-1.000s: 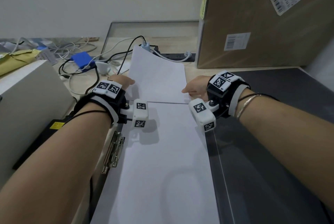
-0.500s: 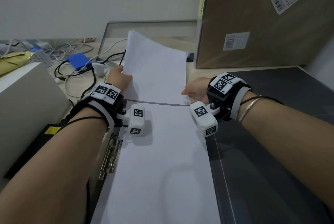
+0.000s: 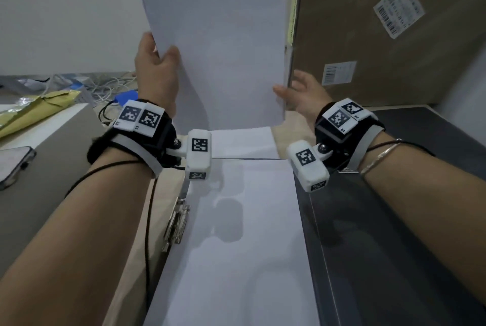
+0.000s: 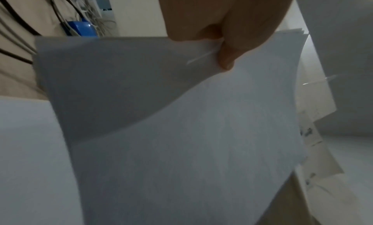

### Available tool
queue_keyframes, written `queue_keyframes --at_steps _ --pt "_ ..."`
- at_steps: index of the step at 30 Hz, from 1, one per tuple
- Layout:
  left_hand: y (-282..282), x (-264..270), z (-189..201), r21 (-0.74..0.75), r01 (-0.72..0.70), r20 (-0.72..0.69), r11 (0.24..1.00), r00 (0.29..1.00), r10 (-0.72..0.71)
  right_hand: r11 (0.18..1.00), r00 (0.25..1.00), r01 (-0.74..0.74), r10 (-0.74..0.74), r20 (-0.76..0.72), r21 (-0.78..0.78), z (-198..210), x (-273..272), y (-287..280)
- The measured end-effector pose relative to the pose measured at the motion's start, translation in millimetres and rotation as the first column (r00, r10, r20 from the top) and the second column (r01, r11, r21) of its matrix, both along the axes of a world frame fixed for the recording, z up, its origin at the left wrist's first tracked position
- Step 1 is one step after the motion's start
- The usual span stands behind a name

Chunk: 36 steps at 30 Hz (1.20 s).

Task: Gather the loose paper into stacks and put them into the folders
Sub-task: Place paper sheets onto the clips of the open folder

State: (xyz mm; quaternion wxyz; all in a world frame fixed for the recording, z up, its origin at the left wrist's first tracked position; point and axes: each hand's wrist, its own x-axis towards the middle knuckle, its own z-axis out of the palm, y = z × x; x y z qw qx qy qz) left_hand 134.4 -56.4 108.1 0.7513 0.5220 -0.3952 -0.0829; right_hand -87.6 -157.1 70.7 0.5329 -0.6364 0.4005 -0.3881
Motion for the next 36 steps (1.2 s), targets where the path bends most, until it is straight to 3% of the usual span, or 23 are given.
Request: queue_keyframes --at_steps 3,7,12,15,23,30,33,36 --pt "12.3 -18.9 7.5 0.026 0.126 -0.013 0.992 0.992 -0.126 0.999 0.988 -0.053 0.051 0.146 0.007 25.2 -25.0 11.2" --pt "27.6 -54.8 0.3 0.064 0.234 -0.070 0.970 0.971 -0.230 0.994 0.990 -0.096 0.101 0.098 -0.057 41.9 -61.4 29.2" --pt "46.9 -107.1 -18.2 0.075 0.435 -0.178 0.897 0.891 -0.417 0.998 0.983 0.023 -0.014 0.182 -0.051 21.5 -115.5 53.9" --pt "54.8 -134.6 -35.9 0.125 0.516 -0.225 0.847 0.847 -0.482 0.996 0.989 0.072 -0.064 0.133 -0.058 -0.4 -142.4 72.8" --pt "64.6 -165.6 -77.5 0.302 0.502 -0.287 0.810 0.858 -0.425 0.988 0.993 0.102 -0.108 -0.047 -0.118 -44.1 -162.3 99.2" --pt "59.7 -174.0 -76.1 0.389 0.442 -0.361 0.809 0.881 -0.308 0.990 0.961 0.061 -0.092 -0.259 -0.126 -48.1 -165.7 96.2" --pt "55.6 -181.6 -70.9 0.394 0.413 -0.349 0.821 0.894 -0.282 0.982 0.952 0.101 -0.142 -0.270 -0.161 -43.2 -175.3 95.9" --pt "53.7 -190.9 -68.0 0.396 0.475 -0.363 0.786 0.867 -0.341 0.975 0.942 0.150 -0.191 -0.275 -0.164 -40.9 -190.6 93.8"
